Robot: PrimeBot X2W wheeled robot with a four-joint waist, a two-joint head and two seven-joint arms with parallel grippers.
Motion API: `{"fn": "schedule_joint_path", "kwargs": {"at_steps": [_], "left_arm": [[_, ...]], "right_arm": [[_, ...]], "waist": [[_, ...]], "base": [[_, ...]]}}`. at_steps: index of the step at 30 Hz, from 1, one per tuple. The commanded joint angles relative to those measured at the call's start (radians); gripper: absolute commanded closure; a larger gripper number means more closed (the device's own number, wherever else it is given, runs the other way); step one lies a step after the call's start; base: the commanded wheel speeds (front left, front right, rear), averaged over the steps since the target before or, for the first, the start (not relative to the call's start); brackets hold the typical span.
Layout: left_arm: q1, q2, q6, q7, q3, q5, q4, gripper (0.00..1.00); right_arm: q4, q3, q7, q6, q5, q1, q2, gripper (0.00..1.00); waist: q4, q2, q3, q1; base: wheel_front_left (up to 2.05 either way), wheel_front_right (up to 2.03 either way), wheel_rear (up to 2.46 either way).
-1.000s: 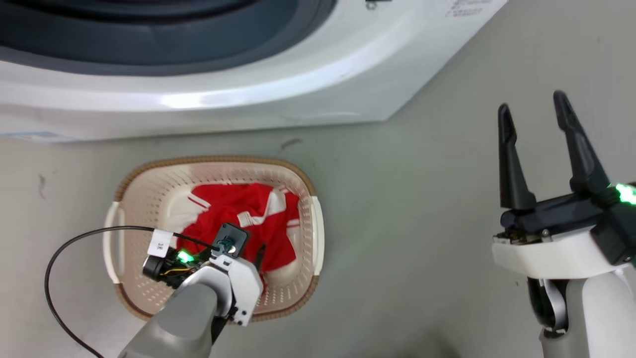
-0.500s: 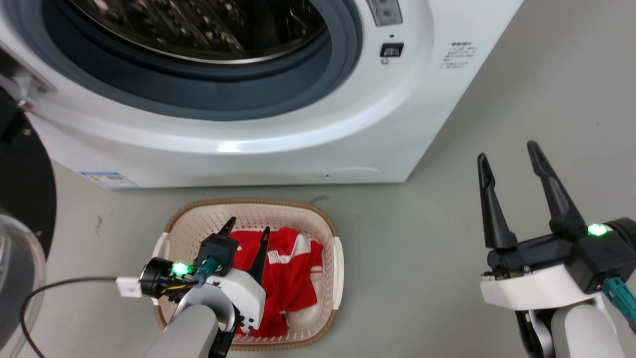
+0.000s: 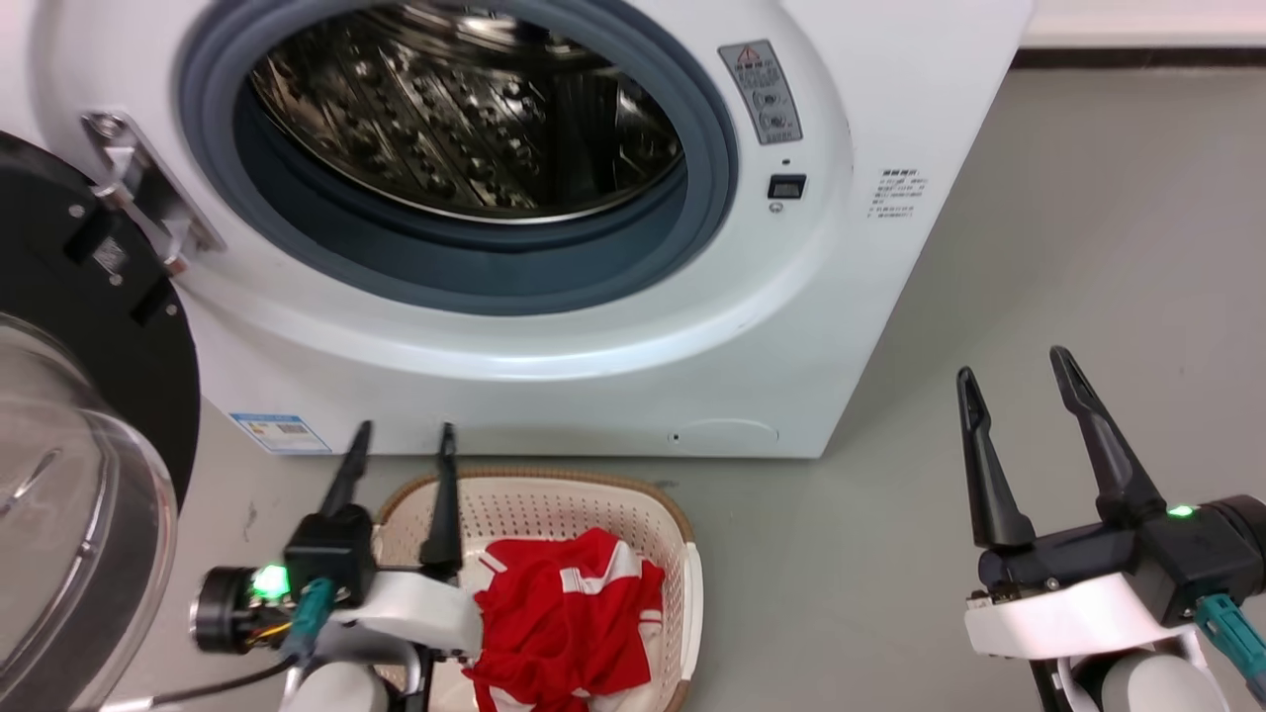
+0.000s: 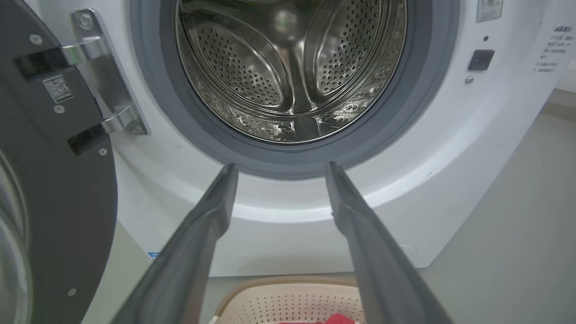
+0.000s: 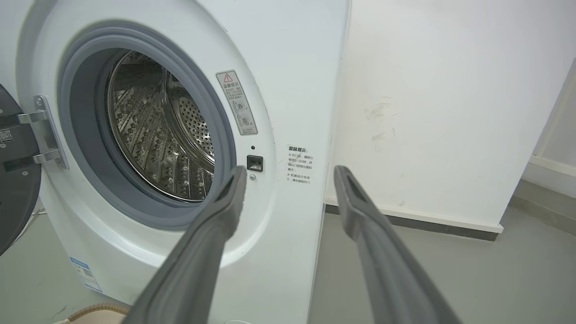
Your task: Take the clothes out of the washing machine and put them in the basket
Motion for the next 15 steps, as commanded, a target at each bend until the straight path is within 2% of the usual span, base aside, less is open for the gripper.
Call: {"fn": "schedule_joint_path", "kwargs": {"at_steps": [1,8,15], "left_arm": [[0.03,-0.012,0.011,-0.002,0.033,0.023,-0.039,0.0],[0.133,-0.058,0.015,-0.002,0.148,0.102,-0.162,0.0],[0.227,-0.112,-0.015,-0.003,0.227,0.139,-0.245,0.0]], "right_arm": [[0.0,-0.005,-0.002,-0.001,0.003,0.02,0.001,0.0],[0.0,-0.009,-0.002,-0.001,0.007,0.056,0.001,0.0],[0.002,-0.012,-0.002,-0.001,0.021,0.105,0.001,0.0]], "waist": [[0.006,0.0,-0.028,0.0002],[0.002,0.0,-0.084,0.0002],[-0.002,0.0,-0.132,0.0002]], "base": [[0.0,0.0,0.0],[0.0,0.0,0.0],[0.0,0.0,0.0]]}}
